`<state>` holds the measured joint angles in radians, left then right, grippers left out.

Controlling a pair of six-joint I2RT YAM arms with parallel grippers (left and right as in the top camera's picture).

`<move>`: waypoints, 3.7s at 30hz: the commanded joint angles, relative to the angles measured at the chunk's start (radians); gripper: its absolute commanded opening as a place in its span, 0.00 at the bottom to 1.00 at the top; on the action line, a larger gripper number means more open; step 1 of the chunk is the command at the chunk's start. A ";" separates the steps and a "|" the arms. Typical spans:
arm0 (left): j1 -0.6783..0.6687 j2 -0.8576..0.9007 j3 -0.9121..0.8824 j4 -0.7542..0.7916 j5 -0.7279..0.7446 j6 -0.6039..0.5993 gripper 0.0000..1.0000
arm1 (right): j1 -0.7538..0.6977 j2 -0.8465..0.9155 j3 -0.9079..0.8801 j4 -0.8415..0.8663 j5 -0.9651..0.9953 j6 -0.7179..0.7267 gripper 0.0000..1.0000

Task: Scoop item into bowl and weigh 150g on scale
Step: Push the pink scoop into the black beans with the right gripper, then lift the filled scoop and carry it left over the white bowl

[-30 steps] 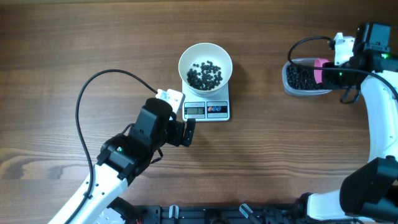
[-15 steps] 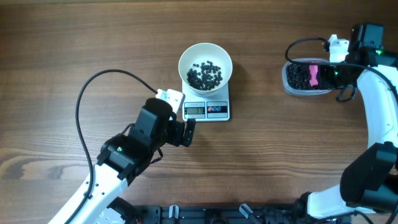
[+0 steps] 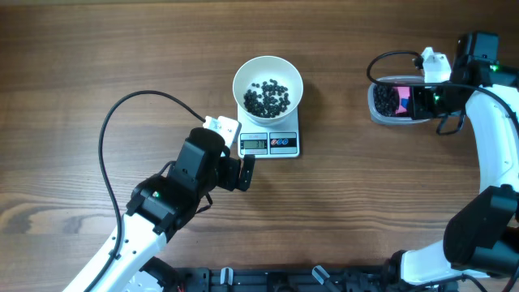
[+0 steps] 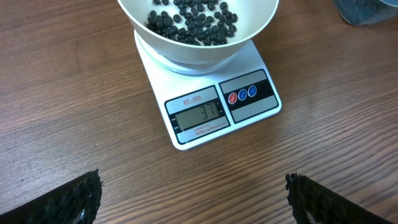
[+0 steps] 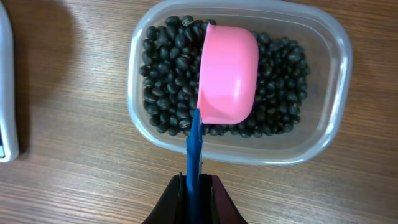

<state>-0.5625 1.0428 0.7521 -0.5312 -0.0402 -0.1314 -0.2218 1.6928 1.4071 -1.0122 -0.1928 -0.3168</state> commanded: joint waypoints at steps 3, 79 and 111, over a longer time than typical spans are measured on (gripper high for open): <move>0.005 0.001 -0.002 0.000 -0.013 0.019 1.00 | 0.001 0.019 -0.008 -0.027 -0.123 -0.044 0.04; 0.005 0.001 -0.002 0.000 -0.013 0.019 1.00 | -0.253 0.144 -0.009 -0.089 -0.576 0.037 0.04; 0.005 0.001 -0.002 0.000 -0.013 0.019 1.00 | -0.433 0.166 -0.009 -0.111 -0.773 0.058 0.04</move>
<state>-0.5625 1.0428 0.7521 -0.5312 -0.0402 -0.1318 -0.6235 1.8366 1.4071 -1.1152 -0.8581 -0.2584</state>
